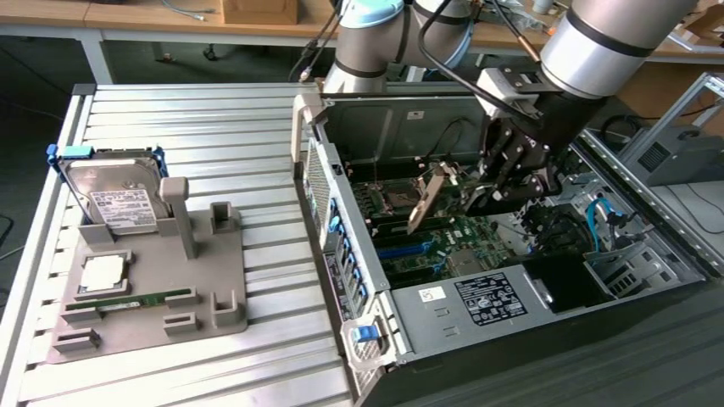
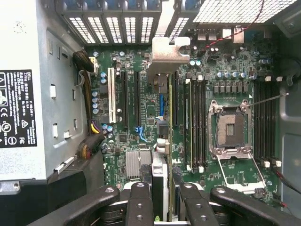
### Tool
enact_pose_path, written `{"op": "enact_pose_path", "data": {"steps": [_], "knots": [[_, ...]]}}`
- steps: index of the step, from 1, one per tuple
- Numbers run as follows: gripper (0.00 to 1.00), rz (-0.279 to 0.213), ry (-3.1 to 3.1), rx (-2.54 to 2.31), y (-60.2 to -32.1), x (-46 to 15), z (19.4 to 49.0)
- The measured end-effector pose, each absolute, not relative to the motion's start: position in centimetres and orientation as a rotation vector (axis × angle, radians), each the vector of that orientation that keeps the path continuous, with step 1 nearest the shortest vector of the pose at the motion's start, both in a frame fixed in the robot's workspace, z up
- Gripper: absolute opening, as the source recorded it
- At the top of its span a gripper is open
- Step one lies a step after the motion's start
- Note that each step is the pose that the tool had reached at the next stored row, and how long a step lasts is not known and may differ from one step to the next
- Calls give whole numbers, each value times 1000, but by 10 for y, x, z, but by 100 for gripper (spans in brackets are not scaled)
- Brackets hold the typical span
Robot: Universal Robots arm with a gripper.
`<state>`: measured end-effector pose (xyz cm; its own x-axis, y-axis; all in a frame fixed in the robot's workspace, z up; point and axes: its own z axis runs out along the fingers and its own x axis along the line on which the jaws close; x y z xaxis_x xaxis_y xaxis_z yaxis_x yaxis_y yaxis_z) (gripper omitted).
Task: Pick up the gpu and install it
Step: 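Insert the gpu into the slot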
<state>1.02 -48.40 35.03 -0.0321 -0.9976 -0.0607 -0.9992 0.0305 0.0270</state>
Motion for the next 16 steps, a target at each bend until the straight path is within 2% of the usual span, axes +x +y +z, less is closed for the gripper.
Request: {"op": "enact_pose_path", "data": {"steps": [16], "knots": [[27,96,2237,-2168,-487,8,346]]}}
